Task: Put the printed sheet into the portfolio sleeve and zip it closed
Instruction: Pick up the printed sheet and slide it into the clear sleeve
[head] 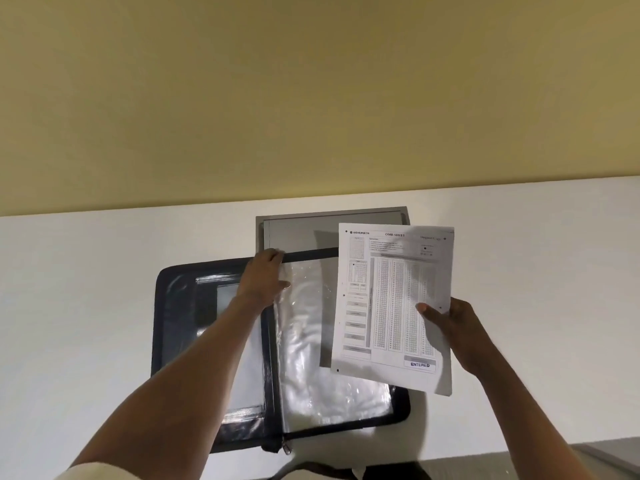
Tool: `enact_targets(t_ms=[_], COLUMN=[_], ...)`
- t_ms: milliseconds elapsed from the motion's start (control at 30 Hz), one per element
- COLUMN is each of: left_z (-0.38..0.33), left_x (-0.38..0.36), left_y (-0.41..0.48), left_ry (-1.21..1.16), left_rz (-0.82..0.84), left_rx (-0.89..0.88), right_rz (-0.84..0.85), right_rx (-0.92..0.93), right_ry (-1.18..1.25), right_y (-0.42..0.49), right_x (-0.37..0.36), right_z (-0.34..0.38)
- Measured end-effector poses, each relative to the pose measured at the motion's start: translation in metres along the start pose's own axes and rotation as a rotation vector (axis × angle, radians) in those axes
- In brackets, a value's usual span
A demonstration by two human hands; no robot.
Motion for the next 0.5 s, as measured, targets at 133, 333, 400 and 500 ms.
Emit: enact_targets(t_ms=[133,333,400,500], left_z=[-0.001,-0.011,-0.014,-0.014], left_x=[-0.001,-0.009,-0.013,-0.013], left_y=[-0.004,-0.026,-0.032,-0.040], left_ry=[0.013,0.022,0.023,0.004], left_rz=[-0.016,-0.035,-0.037,-0.084], left_rx=[-0.001,-0.007,-0.013,-0.015], right_rz=[-0.011,-0.029,-0.027,-0.019], right_rx=[0.005,-0.008,-0.013,-0.017], right_ry=[-0.010,-0.011,-0.005,-0.004], right_y=[-0.003,-0.004,-0.004,-0.004], right_x=[-0.009,-0.017,-0.019,-0.021], right_z=[-0.001,-0.007,-0.009,-0.009])
Point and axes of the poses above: each hand's wrist, its own y-axis towards the middle knuckle, its own x-axis out of the back of the hand, z = x × y, the point moved 10 cm from there along y, towards the middle knuckle, and after that the axes turned 13 degrees about y, right-handed, at the moved point
